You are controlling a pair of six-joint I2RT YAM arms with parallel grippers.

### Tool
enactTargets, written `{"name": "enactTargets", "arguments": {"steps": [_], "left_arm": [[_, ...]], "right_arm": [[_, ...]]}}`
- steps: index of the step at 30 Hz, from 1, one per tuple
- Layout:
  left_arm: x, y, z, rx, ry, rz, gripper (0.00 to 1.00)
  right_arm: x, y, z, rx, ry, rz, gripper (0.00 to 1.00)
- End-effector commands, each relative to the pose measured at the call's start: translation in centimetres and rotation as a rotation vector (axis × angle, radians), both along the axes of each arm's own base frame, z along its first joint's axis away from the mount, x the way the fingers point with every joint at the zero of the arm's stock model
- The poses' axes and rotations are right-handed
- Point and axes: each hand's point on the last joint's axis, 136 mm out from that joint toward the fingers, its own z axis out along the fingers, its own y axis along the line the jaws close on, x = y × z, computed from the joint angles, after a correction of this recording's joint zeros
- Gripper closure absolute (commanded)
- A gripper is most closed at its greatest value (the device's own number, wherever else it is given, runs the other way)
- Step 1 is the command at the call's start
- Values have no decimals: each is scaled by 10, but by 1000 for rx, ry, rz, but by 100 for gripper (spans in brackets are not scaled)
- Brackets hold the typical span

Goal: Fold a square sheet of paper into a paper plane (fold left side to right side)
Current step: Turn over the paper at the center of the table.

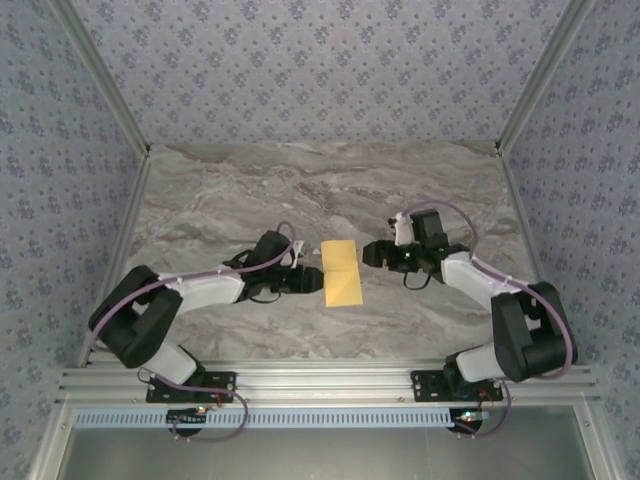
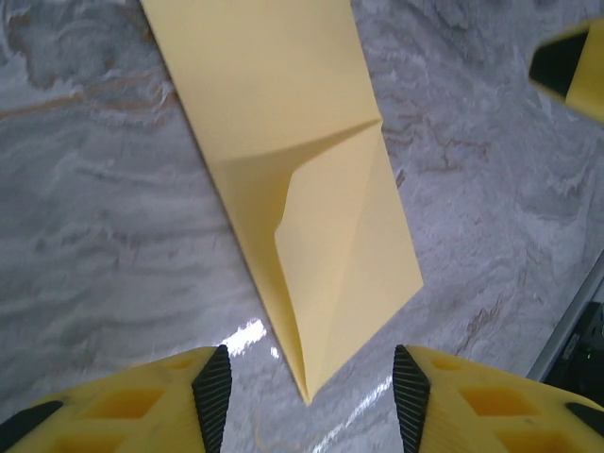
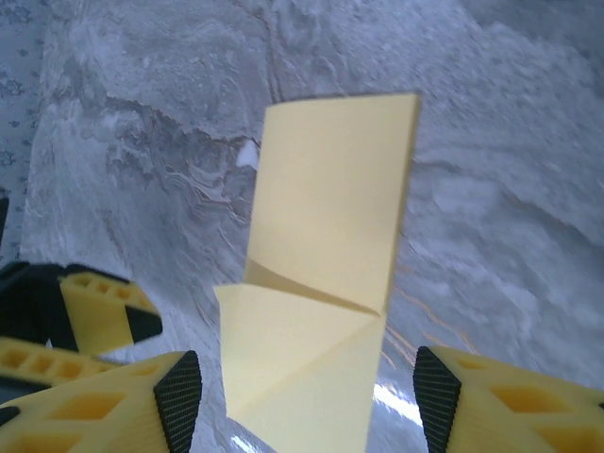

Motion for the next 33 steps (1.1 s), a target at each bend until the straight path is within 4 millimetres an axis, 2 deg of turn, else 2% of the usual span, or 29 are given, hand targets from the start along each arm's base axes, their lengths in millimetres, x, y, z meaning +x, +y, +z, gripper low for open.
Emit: {"name": "enactTargets", "arguments": {"steps": [1,10,12,17,19,29,33], "left_arm": [[18,-22,12,-71,-28,-34,49],[33,-39,-14,-50,23,-51,54],[33,-40,-16,-49,27,-53,59],[36,-28,-20,5,-3,-11,84],[36,-23,-17,15,-19,3,89],[33,-17,-10,17,-39,16,91],[33,-17,-10,15,-39,14,91]], "right_arm": [[-18,-5,-5,9,30,-15,34],[-44,-10,-7,21,44,-21,34],[-46,-10,-7,24,47,-19,34],[-47,-3,-7,73,60,-3,30],[-46,2,-6,109,71,1,28],[-30,36,-2,194,89,55,29],[-20,45,-8,191,110,51,29]]}}
